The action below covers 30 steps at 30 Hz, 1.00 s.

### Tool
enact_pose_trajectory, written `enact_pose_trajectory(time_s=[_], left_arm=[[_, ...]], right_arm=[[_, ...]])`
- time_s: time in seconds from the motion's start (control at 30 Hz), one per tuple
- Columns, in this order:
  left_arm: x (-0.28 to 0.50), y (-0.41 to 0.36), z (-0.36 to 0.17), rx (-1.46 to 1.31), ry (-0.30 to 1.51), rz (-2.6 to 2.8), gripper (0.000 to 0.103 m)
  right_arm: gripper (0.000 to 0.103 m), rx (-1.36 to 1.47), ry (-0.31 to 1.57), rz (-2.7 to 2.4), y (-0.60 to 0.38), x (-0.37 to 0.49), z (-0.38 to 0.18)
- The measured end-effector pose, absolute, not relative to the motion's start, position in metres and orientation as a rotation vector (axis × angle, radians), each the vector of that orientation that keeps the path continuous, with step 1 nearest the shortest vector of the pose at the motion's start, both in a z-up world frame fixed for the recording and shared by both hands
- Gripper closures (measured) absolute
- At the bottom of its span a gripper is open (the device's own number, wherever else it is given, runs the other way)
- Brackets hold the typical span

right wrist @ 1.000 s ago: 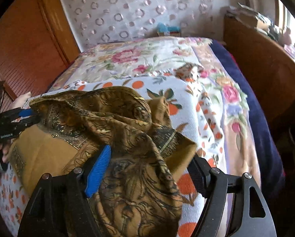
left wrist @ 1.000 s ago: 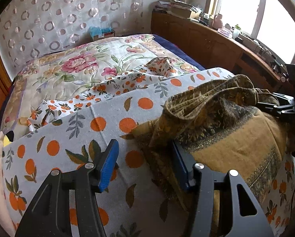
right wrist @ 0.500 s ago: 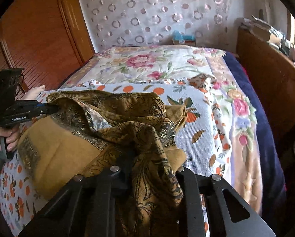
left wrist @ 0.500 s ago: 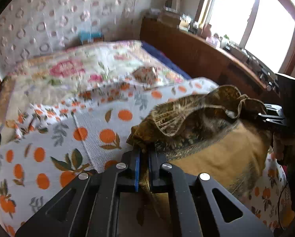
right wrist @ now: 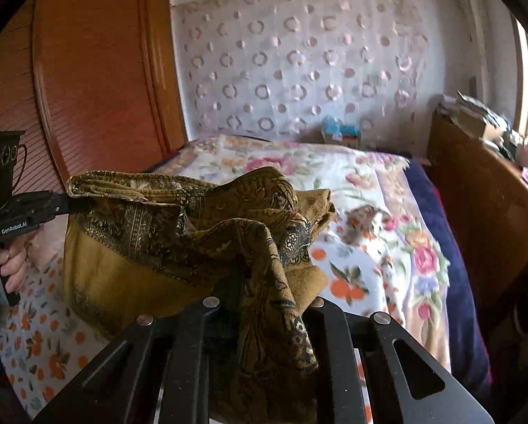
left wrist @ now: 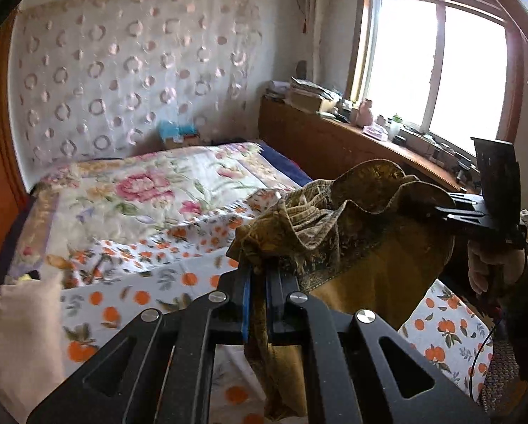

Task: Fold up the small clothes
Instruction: 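Grasp the folded shirt bundle with the left gripper and lift it toward the yellow plush toy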

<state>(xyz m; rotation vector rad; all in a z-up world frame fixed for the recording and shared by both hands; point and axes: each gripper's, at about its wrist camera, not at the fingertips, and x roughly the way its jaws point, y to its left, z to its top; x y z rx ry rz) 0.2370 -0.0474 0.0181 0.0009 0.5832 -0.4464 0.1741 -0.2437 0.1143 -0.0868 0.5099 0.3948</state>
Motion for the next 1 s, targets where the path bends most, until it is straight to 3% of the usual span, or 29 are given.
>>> enact_pose_trajectory(time_s=[0.57,1.0], left_arm=[[0.174,0.083,0.022,-0.097,0.500,-0.204,0.096],[0.115,0.171,-0.009,-0.245,0.494,-0.010,0.096]], right_arm=[[0.087,-0.295,0.467,0.645,-0.125,0.249,0.130],[0.087,-0.535,0.443,0.902,-0.016,0.322,0.168]])
